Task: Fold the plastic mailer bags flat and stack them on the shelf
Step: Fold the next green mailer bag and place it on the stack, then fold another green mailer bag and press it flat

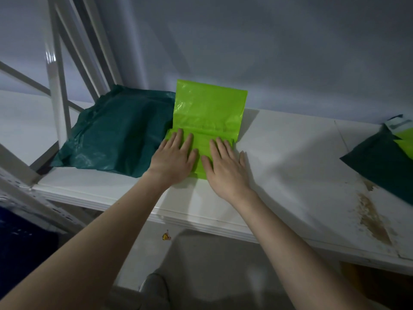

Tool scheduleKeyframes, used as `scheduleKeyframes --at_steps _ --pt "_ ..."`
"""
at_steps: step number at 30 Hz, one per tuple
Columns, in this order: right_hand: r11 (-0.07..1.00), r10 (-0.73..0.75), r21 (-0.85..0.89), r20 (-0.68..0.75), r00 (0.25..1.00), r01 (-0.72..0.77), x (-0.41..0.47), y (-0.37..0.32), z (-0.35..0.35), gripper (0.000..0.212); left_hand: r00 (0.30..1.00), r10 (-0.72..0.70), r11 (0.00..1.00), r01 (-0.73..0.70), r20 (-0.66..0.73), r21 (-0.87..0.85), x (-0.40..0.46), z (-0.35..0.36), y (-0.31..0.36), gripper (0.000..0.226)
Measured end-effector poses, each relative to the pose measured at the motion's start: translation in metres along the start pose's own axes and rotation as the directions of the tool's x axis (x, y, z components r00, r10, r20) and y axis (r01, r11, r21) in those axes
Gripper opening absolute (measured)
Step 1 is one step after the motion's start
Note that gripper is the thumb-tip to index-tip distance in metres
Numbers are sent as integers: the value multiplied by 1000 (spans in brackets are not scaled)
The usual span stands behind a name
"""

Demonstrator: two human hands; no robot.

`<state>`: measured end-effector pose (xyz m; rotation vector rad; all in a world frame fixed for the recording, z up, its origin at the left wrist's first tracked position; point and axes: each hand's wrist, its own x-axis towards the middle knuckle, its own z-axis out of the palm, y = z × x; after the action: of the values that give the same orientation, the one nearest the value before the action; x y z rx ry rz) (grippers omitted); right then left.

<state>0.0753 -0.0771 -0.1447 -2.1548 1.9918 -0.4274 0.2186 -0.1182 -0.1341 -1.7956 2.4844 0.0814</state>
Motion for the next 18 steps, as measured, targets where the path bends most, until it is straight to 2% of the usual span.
scheduleKeyframes --at_steps 3,6,13,18 --pt "998 4 60 6 1000 -4 -1 1 -3 59 1000 -30 998 30 4 -57 -2 -7 5 59" --pt "995 -1 95 -32 999 4 -2 5 -12 59 996 -59 988 49 -63 -144 -5 -16 11 58" --pt "994 49 103 -97 994 -39 -5 26 -39 57 983 -96 974 60 -158 -218 -4 -35 27 56" --pt "985 106 149 -106 989 -89 -15 43 -60 56 982 -87 962 40 -166 -269 -4 -42 52 56"
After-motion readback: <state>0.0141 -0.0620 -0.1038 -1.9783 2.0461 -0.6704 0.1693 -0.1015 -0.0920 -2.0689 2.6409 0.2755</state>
